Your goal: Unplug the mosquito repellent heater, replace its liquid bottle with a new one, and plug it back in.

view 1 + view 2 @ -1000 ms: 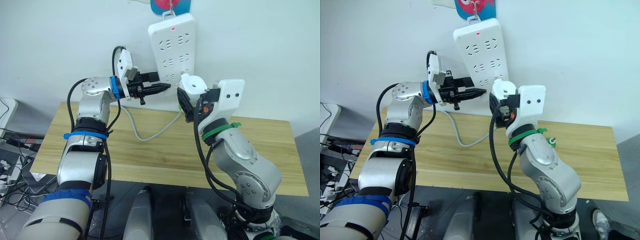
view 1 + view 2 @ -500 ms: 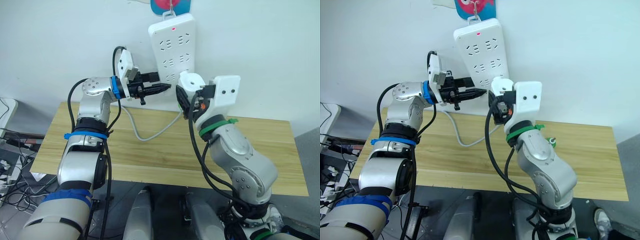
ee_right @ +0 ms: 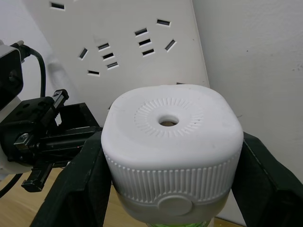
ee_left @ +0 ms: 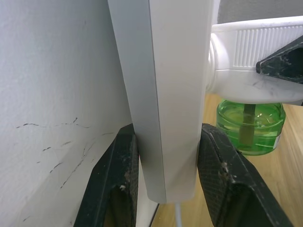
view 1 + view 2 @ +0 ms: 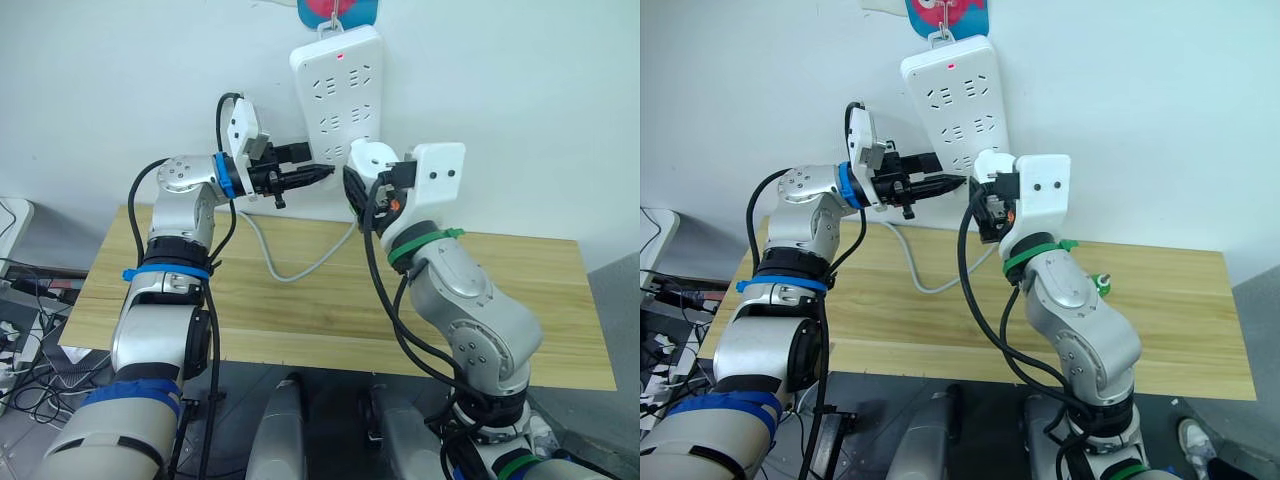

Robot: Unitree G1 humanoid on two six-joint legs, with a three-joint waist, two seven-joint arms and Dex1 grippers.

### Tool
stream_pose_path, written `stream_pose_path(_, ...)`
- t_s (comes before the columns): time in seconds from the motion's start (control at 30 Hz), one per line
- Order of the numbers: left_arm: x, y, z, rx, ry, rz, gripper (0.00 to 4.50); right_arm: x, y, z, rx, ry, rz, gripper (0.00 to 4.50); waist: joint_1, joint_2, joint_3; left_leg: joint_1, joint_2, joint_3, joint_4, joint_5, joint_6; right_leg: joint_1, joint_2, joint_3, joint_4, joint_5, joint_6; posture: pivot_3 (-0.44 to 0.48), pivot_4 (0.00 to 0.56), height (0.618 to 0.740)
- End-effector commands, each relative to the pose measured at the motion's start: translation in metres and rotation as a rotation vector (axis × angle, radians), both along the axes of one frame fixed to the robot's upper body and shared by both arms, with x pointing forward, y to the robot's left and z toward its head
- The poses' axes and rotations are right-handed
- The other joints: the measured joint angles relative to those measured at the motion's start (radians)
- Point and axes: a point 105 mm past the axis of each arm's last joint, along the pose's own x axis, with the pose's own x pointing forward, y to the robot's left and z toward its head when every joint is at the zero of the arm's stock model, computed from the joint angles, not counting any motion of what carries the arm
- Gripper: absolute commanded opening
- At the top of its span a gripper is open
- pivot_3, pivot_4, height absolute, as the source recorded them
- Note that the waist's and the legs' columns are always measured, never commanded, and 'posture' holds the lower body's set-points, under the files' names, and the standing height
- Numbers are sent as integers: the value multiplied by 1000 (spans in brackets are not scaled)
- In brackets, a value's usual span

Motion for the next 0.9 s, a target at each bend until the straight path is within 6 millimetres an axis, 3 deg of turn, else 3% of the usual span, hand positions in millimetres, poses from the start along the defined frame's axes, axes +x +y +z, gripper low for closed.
stream_pose_path(0.03,-18,-20,8,45,-88,-140,1393,4,-1,13,20,-33,-14,3019,0,0,0,0,0,0,0,0,0,0,0,0,0,0,0,9,310,740)
stream_pose_path(0.53,-36,-28,-1,77,-74,-270,1393,7,0,16,26,-2,38,3019,-7,0,0,0,1,0,0,1,-2,-1,0,0,2,0,0,7,312,740)
stream_pose_path(0.9,-33,-29,0,83,-78,-248,1393,6,0,16,12,-6,42,3019,-7,0,0,0,1,0,0,1,-2,-1,0,-1,2,0,0,11,313,740)
